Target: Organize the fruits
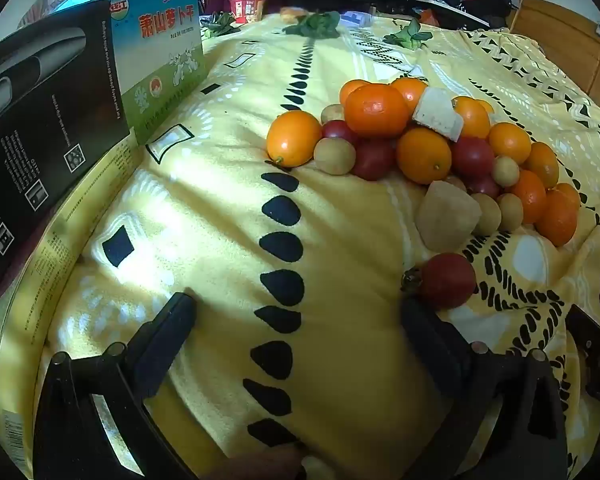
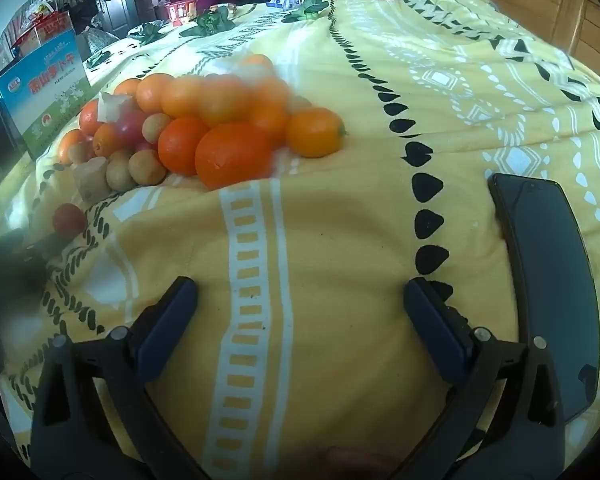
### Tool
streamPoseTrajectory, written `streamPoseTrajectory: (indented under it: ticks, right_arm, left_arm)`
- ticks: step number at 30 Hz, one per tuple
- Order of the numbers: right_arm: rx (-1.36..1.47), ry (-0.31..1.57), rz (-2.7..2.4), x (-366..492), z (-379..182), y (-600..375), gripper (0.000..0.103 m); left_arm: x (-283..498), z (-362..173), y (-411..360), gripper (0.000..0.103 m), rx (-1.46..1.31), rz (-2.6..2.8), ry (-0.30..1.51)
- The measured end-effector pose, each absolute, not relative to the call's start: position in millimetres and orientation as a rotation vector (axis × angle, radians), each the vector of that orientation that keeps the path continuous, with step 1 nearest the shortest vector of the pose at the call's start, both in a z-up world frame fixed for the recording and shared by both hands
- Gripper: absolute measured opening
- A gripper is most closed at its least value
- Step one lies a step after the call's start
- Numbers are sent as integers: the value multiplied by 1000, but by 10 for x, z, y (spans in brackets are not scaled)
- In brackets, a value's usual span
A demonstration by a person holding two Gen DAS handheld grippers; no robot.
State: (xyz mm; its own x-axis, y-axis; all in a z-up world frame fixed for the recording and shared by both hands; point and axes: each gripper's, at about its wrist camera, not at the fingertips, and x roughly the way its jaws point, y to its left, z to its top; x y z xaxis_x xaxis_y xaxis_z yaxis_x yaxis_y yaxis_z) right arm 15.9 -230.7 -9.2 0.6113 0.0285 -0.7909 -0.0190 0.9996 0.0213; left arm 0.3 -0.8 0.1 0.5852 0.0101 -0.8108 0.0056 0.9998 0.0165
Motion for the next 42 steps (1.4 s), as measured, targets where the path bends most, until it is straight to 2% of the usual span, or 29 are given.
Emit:
streamPoseTrajectory:
  ticks: [42]
  right_arm:
    - [17, 913, 32, 215, -129, -2305, 103]
  left_arm:
    - [-16, -21, 2, 103, -13, -20, 935]
